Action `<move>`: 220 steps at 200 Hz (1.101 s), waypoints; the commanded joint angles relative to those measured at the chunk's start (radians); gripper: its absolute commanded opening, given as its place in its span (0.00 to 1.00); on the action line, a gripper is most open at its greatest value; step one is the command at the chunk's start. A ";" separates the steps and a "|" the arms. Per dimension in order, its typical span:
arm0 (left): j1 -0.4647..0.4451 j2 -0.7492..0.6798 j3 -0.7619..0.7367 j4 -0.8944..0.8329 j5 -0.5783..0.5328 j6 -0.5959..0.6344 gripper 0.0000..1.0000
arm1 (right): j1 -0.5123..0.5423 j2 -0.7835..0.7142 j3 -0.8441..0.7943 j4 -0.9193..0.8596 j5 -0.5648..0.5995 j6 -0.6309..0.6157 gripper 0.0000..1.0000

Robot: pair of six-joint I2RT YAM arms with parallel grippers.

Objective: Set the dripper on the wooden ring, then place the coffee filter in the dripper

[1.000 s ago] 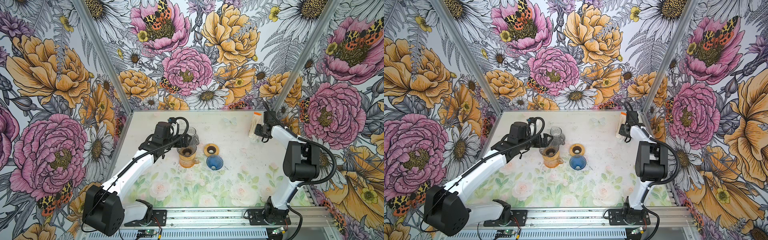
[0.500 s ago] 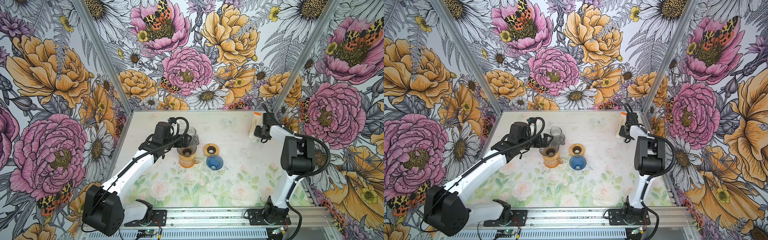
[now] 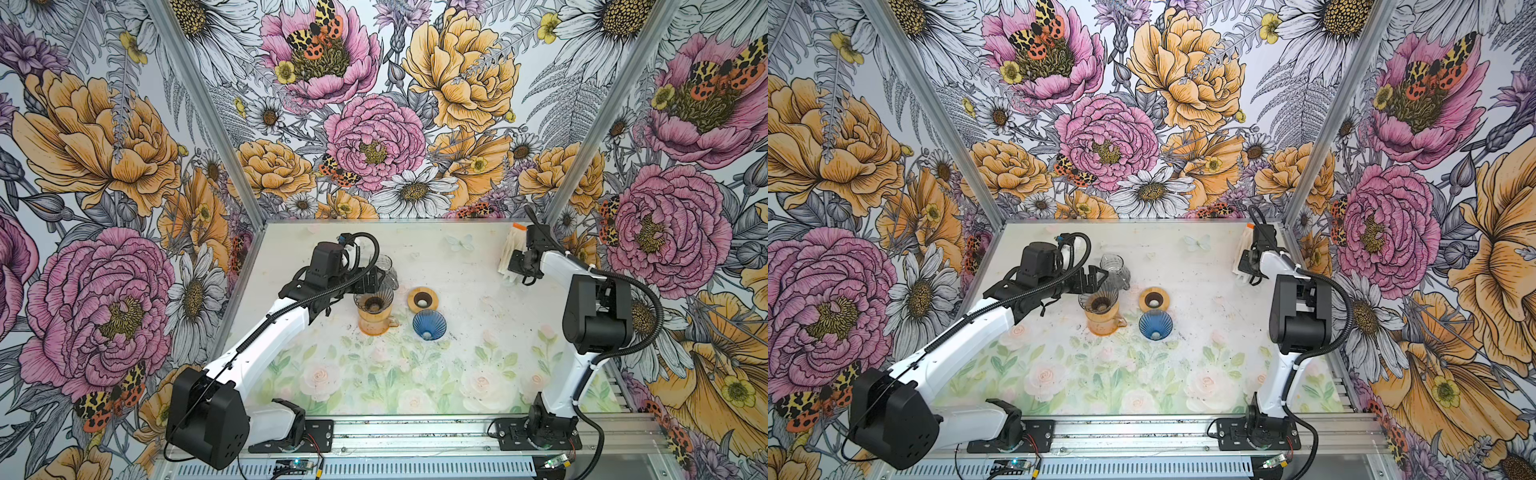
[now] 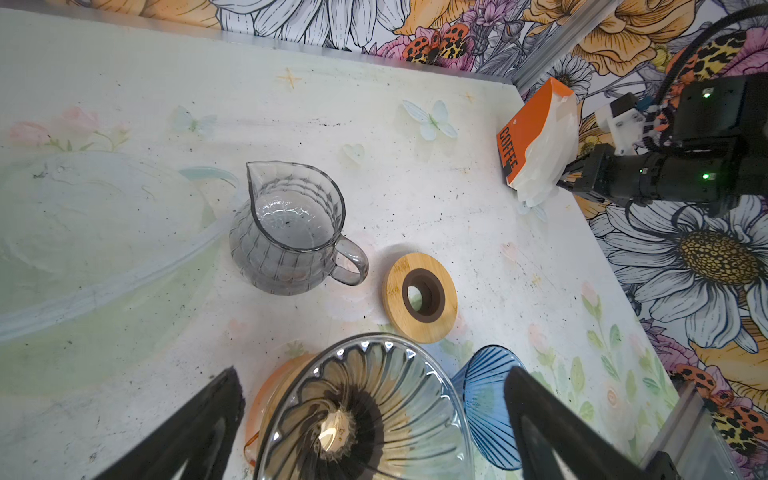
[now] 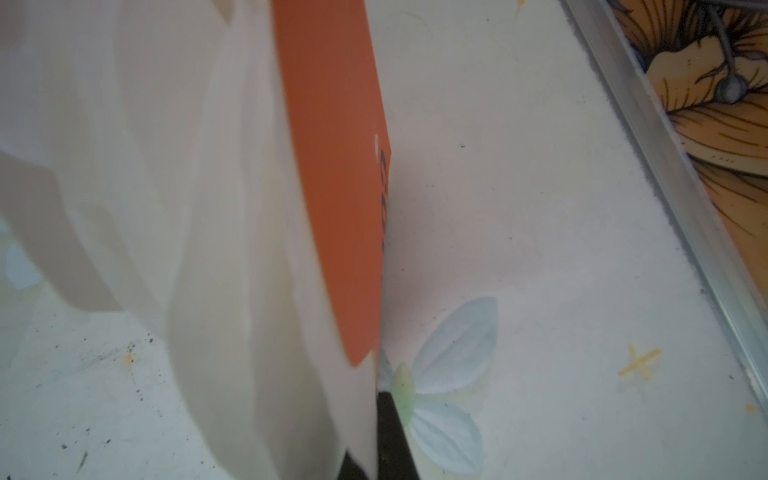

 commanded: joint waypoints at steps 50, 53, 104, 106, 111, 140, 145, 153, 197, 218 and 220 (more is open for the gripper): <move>-0.011 0.017 0.032 0.003 0.009 -0.009 0.99 | -0.006 -0.053 0.002 0.012 -0.004 -0.019 0.00; -0.010 0.018 0.033 0.003 0.010 -0.009 0.99 | -0.005 -0.050 0.002 0.011 -0.005 -0.019 0.00; -0.010 0.023 0.037 0.002 0.014 -0.007 0.99 | 0.001 -0.034 -0.012 0.009 -0.033 0.005 0.13; -0.010 0.023 0.037 0.003 0.013 -0.006 0.99 | 0.001 -0.035 -0.013 0.008 -0.033 0.006 0.13; -0.010 0.024 0.038 0.003 0.013 -0.007 0.99 | 0.001 -0.035 -0.015 0.009 -0.034 0.008 0.14; -0.011 0.036 0.044 0.002 0.018 -0.007 0.99 | 0.002 -0.042 -0.028 0.009 -0.043 0.020 0.14; -0.011 0.038 0.045 0.002 0.018 -0.007 0.99 | 0.003 -0.044 -0.031 0.009 -0.044 0.022 0.14; -0.011 0.039 0.046 0.004 0.018 -0.006 0.99 | 0.004 -0.046 -0.034 0.008 -0.045 0.025 0.13; -0.011 0.046 0.052 0.003 0.022 -0.005 0.99 | 0.013 -0.053 -0.053 0.006 -0.043 0.044 0.09; -0.011 0.046 0.050 0.003 0.023 -0.003 0.99 | 0.016 -0.053 -0.059 0.006 -0.041 0.047 0.10; -0.011 0.046 0.049 0.003 0.022 -0.003 0.99 | 0.016 -0.053 -0.059 0.006 -0.041 0.047 0.10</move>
